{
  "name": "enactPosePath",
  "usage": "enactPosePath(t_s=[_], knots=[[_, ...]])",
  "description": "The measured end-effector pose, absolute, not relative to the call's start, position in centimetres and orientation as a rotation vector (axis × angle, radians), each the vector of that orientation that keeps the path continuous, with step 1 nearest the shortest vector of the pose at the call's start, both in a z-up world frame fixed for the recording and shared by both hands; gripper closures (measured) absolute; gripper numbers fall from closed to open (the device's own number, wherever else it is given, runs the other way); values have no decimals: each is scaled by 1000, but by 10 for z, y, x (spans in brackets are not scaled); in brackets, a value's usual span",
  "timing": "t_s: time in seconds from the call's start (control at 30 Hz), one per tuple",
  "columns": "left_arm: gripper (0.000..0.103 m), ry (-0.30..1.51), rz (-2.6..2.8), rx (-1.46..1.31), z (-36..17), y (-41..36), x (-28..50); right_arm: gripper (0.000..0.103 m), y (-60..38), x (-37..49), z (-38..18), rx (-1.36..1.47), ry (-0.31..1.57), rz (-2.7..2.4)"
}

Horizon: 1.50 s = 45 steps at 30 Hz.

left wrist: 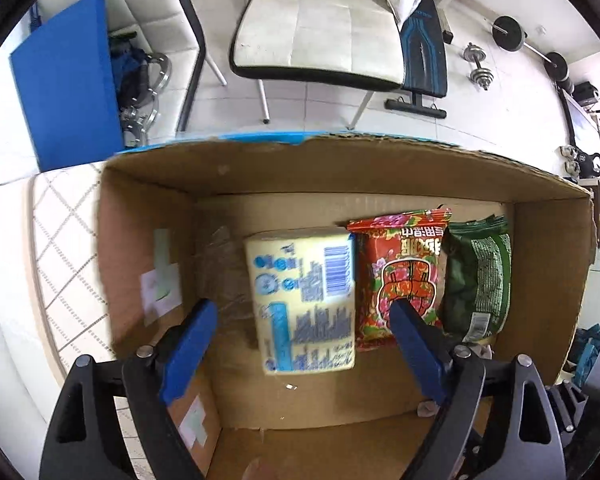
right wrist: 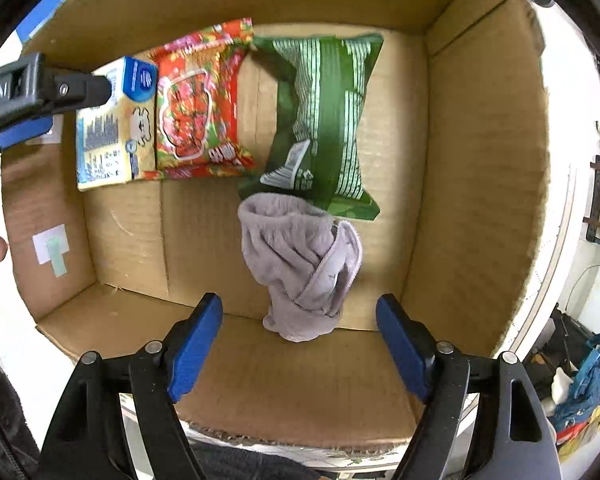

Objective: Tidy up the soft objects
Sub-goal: 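Carry carton and cloth into the box and release both beside the bags, then grasp the orange snack bag with the left gripper while the right grasps the white pack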

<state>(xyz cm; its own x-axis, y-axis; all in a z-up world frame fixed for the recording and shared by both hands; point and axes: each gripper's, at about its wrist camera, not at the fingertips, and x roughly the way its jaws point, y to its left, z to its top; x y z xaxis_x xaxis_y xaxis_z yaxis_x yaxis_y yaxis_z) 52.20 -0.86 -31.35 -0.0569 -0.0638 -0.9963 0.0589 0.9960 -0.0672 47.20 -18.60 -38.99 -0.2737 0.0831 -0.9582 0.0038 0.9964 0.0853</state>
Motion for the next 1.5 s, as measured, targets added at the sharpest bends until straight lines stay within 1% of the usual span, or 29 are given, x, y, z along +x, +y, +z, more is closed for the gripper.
enactPosePath(t_s=[0.03,0.07,0.1,0.13,0.17,0.47,0.67,0.8,1.07,1.23,1.33,1.43,1.5], knots=[[15,1610,-97,9,-309,-7,519,21,-186,472,-386,67,1838,73],[14,1591,-92,21,-303,-6,513,18,-186,472,-376,74,1821,69],[11,1572,-90,25,-299,-4,508,9,-186,471,-370,79,1807,67],[0,1555,-89,27,-295,-3,504,6,-186,469,-366,87,1787,64],[0,1539,-89,31,-291,-2,497,5,-184,465,-362,95,1766,60],[0,1474,-94,-4,-259,7,436,5,-170,426,-339,66,1621,40],[0,1397,-90,-6,-225,5,398,5,-170,401,-305,42,1527,37],[0,1337,-86,-28,-197,8,374,5,-176,381,-271,52,1460,31],[0,1261,-93,-35,-154,9,338,5,-185,348,-234,84,1384,34],[0,1259,-103,-46,-146,8,319,5,-190,327,-217,113,1362,54],[0,1295,-96,-64,-153,13,305,5,-206,309,-217,154,1372,51],[0,1340,-68,-68,-172,22,290,5,-231,290,-234,192,1412,10],[0,1390,-44,-87,-194,30,280,5,-254,278,-258,216,1461,-42]])
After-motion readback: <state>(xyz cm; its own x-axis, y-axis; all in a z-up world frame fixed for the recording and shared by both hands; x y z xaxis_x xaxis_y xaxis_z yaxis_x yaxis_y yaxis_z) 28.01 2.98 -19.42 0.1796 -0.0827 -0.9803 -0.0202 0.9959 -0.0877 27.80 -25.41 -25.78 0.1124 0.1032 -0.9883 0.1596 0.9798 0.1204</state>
